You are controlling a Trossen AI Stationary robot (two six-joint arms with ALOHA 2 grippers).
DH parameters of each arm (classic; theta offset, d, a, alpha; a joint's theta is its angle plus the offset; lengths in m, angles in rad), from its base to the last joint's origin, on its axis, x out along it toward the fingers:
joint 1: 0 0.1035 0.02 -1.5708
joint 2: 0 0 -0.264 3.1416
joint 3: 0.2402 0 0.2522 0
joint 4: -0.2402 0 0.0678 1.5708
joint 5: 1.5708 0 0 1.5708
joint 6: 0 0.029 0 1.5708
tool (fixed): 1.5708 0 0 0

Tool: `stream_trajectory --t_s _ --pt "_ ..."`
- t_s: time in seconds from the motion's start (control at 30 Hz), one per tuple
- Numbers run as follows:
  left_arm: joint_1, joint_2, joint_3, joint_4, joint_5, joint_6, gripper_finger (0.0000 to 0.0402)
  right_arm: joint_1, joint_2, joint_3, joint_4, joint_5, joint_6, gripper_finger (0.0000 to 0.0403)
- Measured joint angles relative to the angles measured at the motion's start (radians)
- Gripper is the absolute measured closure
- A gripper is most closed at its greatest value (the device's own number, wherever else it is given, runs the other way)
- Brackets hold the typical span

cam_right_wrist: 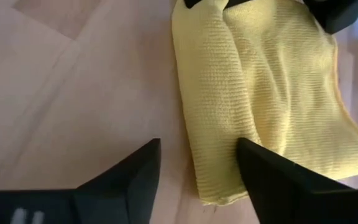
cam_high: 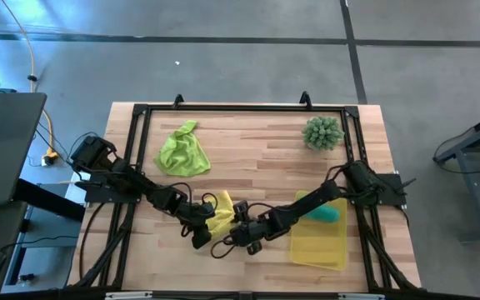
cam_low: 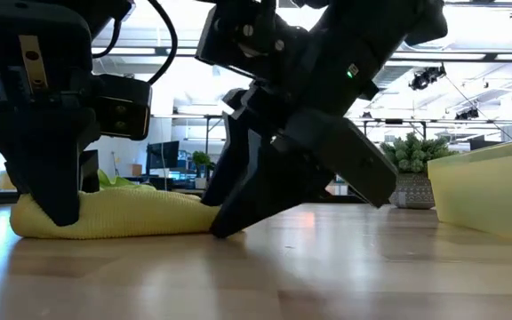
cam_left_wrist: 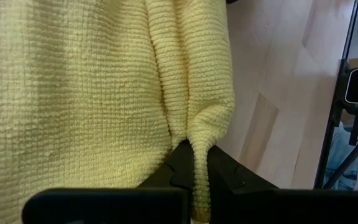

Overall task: Roll microfiber towels into tight, uniform cylinder then place into a basket
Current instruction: Roll the yellow microfiber cloth

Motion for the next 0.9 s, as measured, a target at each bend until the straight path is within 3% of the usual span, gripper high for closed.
stream_trajectory --t_s 0.17,0.3,0.5,0.9 --pt "0.0 0.0 0.0 0.002 0.0 0.0 0.0394 -0.007 -0.001 0.0 0.001 0.0 -0.044 0.0172" --pt "0.0 0.0 -0.001 0.005 0.001 0.0 0.0394 -0.033 0.002 0.001 -0.002 -0.076 -0.039 0.0175" --pt "0.0 0.005 -0.003 0.037 0.011 0.003 0.0394 -0.062 0.002 0.001 -0.008 -0.141 -0.021 0.0212" --pt "-0.001 0.008 -0.003 0.076 0.053 0.001 0.0394 -0.093 0.007 0.0 -0.008 -0.156 -0.007 0.0284"
